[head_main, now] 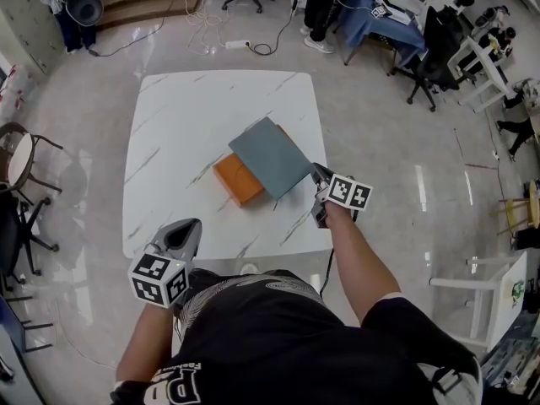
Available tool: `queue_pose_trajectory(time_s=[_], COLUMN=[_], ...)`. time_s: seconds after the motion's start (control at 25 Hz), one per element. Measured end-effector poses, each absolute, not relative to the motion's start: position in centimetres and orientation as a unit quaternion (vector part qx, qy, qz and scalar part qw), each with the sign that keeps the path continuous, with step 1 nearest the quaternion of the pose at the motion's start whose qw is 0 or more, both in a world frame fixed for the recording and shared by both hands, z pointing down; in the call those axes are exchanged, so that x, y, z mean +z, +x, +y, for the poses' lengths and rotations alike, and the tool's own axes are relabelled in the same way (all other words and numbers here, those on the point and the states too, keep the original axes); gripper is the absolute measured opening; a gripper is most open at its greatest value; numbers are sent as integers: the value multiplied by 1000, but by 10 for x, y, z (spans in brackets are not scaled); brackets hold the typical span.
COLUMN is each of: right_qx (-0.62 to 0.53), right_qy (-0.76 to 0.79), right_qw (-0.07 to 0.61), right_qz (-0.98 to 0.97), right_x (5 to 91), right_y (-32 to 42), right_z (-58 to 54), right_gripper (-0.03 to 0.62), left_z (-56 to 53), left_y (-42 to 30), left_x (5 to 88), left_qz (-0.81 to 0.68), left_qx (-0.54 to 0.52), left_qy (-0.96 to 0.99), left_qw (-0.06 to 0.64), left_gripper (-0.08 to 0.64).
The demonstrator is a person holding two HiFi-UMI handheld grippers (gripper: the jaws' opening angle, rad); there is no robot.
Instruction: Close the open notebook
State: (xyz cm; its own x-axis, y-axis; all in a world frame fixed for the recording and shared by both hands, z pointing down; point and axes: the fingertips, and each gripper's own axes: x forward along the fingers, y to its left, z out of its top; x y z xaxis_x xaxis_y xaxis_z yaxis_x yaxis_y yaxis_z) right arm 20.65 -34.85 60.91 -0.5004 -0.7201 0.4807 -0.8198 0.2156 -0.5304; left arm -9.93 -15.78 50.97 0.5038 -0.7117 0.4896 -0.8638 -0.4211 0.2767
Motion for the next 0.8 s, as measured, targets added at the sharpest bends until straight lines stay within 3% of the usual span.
queue_pose_trajectory(time_s=[0.52, 0.8], right_qx=[406, 385], right_qy=[494, 501], right_qw=[54, 92], right_qz=[-767, -770], right_x=[624, 623], right_y=[208, 212], right_z=[-348, -349], right_gripper=[8, 45], left_z=[-160, -164], left_y=[-99, -95], left_x=[511, 509], left_qz=[-479, -476], left_qx=[147, 144], left_qy=[827, 830], left_qw=[256, 254], left_gripper=[58, 58])
